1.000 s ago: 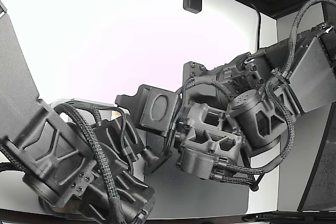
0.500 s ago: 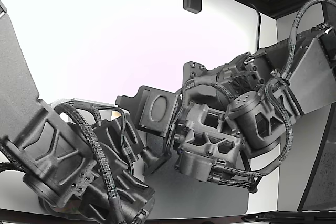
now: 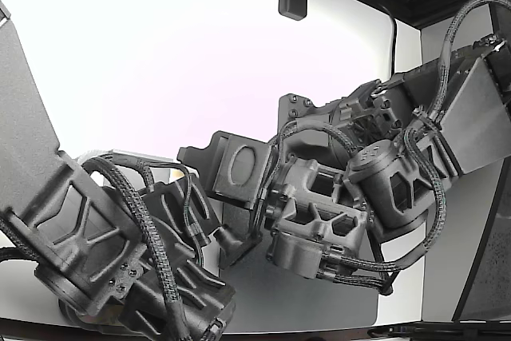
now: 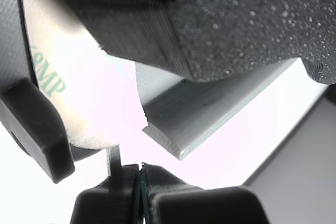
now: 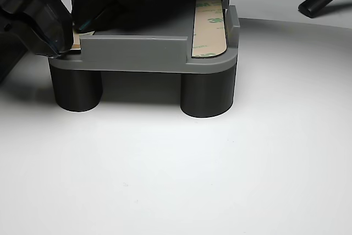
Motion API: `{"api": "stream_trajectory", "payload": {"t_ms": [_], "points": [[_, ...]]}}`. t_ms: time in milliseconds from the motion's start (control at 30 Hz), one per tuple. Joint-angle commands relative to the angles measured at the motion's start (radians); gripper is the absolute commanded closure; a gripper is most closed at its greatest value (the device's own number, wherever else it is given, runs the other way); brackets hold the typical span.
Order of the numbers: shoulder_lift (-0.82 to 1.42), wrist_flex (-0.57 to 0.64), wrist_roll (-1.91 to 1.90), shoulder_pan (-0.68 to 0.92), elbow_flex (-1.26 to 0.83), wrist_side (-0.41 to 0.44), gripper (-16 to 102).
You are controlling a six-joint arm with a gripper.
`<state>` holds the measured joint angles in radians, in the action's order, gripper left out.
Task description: Peel off protective film from adhesive tape.
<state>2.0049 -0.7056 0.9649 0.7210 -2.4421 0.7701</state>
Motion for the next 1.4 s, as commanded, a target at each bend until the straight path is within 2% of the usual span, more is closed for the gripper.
{"api": "stream_trajectory", "payload": {"t_ms": [0, 1367], "points": [[0.014, 0.002, -0.003, -0.006, 0.031, 0.002, 97], [-0.009, -0.066, -0.021, -0.003, 0.086, 0.000, 97]]}}
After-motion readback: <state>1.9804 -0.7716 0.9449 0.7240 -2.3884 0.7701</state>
